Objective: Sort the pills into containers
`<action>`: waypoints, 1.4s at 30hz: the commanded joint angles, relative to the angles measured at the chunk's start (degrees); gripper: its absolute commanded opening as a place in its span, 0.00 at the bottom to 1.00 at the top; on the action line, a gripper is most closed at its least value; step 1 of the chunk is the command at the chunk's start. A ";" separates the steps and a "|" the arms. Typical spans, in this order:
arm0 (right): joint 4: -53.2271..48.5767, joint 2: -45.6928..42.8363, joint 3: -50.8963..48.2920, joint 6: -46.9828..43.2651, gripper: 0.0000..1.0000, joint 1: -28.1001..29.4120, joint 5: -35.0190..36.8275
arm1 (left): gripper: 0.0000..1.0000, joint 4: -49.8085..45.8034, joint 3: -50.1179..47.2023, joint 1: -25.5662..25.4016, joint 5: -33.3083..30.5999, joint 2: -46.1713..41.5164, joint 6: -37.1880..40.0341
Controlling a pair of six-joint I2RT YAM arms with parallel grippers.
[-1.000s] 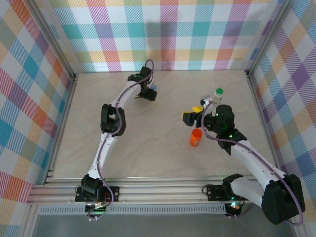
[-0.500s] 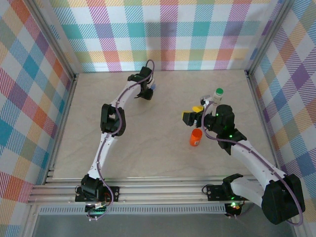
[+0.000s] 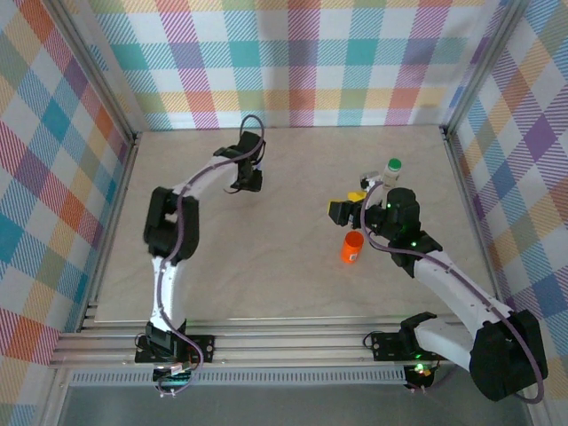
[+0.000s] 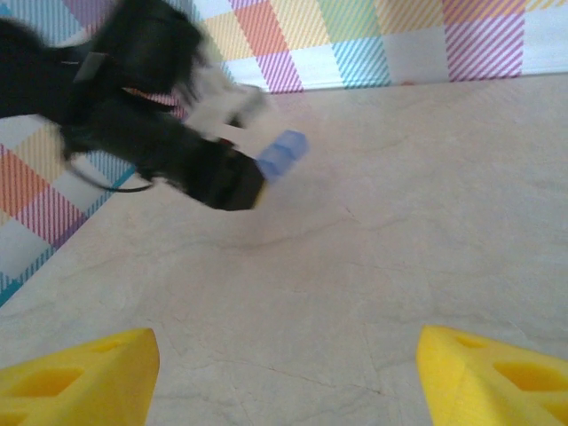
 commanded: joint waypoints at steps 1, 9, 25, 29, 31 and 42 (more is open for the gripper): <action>-0.20 0.55 0.30 0.96 0.76 0.20 2.14 | 0.27 6.98 -11.74 -3.91 -4.75 -13.62 -13.04; 0.01 0.88 -0.33 1.30 0.76 0.30 5.02 | 0.27 9.58 -28.66 -15.98 -14.11 -26.28 -27.21; 0.47 2.01 -0.81 1.89 0.76 0.39 6.20 | 0.27 13.48 -27.88 -25.56 -14.60 -14.63 -38.82; 0.44 1.84 -0.85 1.79 0.76 0.43 6.77 | 0.32 14.22 -27.44 -26.08 -14.11 -12.93 -39.81; 0.48 2.11 -0.86 1.92 0.76 0.39 6.76 | 0.37 14.31 -27.48 -26.33 -14.20 -12.56 -40.08; 0.52 3.34 -0.56 2.11 0.77 0.39 6.59 | 0.64 17.50 -27.95 -26.39 -12.84 -13.79 -38.99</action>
